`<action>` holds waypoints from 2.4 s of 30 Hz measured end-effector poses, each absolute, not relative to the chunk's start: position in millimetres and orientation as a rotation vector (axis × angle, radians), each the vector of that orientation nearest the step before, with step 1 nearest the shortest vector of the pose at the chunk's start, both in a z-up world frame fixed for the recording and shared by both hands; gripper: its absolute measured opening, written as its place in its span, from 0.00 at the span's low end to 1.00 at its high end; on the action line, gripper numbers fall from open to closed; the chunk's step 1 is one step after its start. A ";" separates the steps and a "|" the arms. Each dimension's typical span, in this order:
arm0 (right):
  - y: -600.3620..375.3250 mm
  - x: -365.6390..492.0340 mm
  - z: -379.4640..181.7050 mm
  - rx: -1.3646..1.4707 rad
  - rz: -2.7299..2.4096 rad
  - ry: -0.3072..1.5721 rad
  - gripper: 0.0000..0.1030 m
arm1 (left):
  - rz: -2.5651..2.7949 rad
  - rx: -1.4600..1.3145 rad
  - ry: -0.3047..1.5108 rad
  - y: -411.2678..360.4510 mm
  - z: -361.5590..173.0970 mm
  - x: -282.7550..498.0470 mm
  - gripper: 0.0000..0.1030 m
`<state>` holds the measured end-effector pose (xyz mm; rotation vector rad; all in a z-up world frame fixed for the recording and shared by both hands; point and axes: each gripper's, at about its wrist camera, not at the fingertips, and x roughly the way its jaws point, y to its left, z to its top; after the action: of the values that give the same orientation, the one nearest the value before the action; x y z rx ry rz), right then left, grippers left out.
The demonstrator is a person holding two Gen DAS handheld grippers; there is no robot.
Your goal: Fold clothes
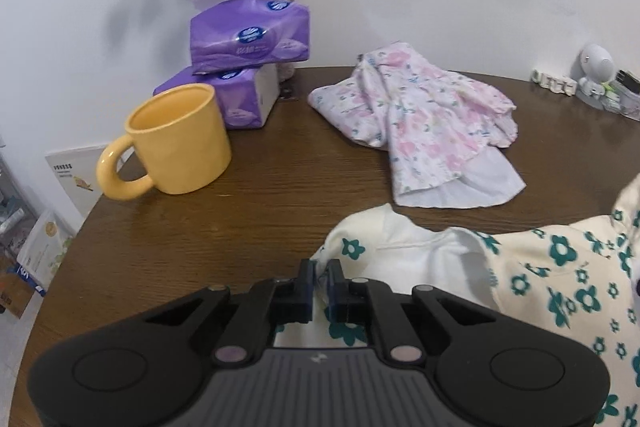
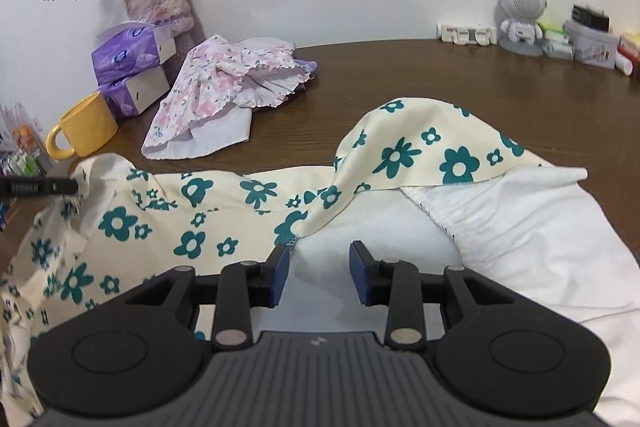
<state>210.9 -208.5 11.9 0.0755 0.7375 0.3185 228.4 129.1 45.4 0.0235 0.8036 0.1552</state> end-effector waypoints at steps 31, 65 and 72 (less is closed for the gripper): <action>-196.6 200.4 8.3 -0.004 0.305 0.682 0.39 | -0.267 -0.108 0.864 81.1 27.0 234.2 0.01; -188.1 195.4 5.5 -0.054 0.300 0.666 0.50 | -0.294 -0.099 0.824 84.2 22.4 230.3 0.03; -188.5 195.3 6.0 -0.057 0.300 0.665 0.50 | -0.238 -0.034 0.828 88.2 27.0 227.2 0.03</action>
<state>195.3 -188.5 6.0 -0.0575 0.6650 0.3001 227.2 88.2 27.0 -0.0335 0.8281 -0.2377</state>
